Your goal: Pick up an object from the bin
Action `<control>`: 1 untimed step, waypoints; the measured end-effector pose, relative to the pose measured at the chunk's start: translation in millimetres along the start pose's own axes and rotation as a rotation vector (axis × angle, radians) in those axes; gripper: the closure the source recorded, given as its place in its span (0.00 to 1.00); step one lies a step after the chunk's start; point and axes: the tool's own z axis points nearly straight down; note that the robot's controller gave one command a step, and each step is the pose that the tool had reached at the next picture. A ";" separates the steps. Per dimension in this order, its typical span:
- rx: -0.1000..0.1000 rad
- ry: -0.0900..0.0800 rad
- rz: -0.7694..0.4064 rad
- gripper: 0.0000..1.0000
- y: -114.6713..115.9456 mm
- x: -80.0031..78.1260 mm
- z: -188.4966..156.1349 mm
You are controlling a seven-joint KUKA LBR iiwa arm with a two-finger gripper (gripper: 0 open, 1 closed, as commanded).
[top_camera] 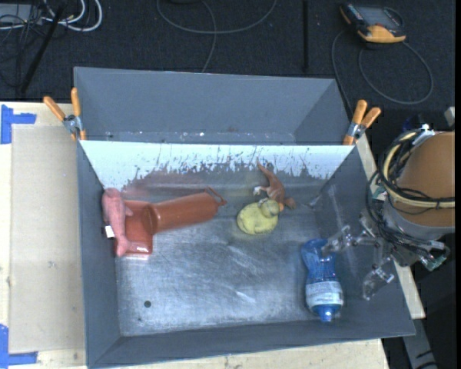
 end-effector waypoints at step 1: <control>-0.001 -0.003 -0.340 0.00 10.8 5.5 66.3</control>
Offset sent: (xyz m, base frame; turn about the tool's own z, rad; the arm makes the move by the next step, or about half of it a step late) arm -0.0018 0.0251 -0.0883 -1.0483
